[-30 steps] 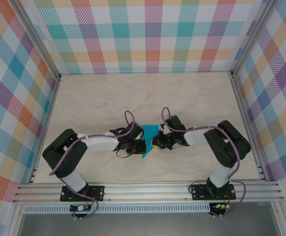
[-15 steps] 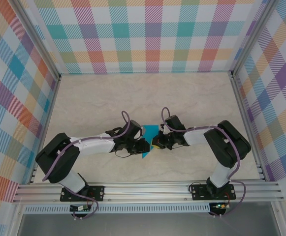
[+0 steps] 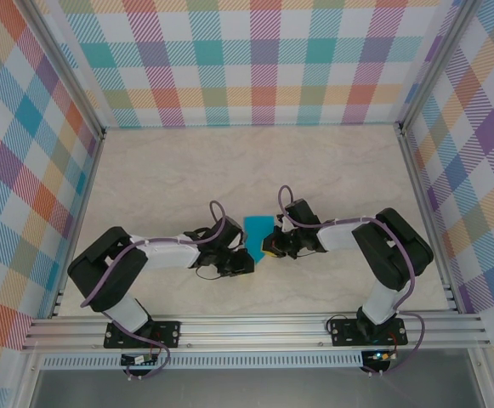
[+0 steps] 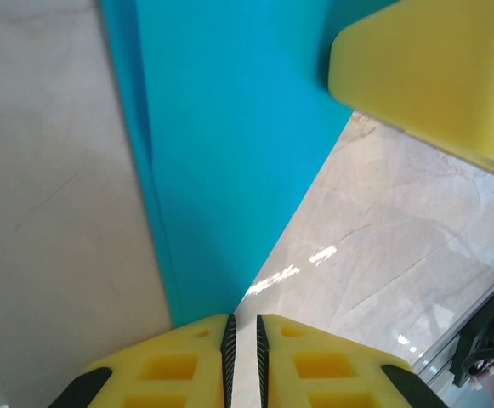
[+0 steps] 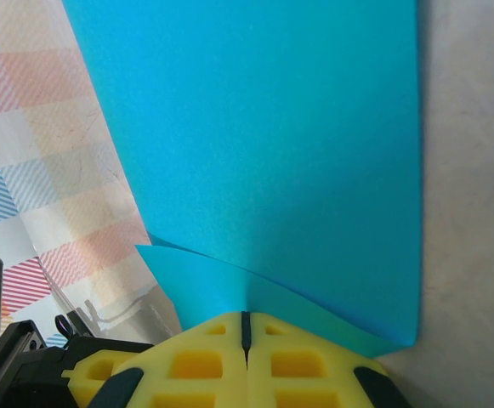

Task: Fold a paper plane with a square sheet of paper (pick it up from the middle)
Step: Third fold the triangle at the center of the table, then fourth fold the wing at the center of the table.

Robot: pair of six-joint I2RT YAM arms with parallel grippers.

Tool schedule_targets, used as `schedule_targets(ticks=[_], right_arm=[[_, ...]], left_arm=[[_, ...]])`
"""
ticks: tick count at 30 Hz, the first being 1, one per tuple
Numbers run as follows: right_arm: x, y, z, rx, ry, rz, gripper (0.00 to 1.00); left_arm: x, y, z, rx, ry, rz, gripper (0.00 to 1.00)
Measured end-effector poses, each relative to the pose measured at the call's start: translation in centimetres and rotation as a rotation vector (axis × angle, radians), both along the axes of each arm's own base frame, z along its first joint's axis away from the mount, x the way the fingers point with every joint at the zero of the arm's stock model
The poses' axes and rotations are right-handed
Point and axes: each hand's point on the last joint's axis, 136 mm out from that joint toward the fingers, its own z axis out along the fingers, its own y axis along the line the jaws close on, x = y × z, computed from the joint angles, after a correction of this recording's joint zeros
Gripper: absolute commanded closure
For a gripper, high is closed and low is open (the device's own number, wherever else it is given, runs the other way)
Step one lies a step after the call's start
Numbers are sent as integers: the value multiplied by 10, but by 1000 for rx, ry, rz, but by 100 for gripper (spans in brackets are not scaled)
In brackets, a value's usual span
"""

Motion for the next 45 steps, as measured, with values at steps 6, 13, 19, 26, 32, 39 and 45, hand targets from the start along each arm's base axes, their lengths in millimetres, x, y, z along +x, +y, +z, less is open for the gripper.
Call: schedule_targets(ticks=[6,13,19,26,32,39,45], right_arm=[[0,0,0,0,0,1,98],[1,-1,2,-13,-5,-3,94],[4,-8,11,-59,-25,-14,87],[10,-17,35,-89,-94,-40,70],[9,-37,39,-120,-112,-88,62],[6,-38,32,-108,-80,-82,61],[4,-30,18,-87,-32,-56,61]], left_arm=[[-10,12,0,18,8,3,82],[-7,21,21,36,-43,21,79],[30,3,55,12,-163,41,83],[59,-7,30,121,-161,37,89],[60,7,9,233,-147,26,89],[63,11,5,274,-157,20,90],[64,11,0,285,-154,17,90]])
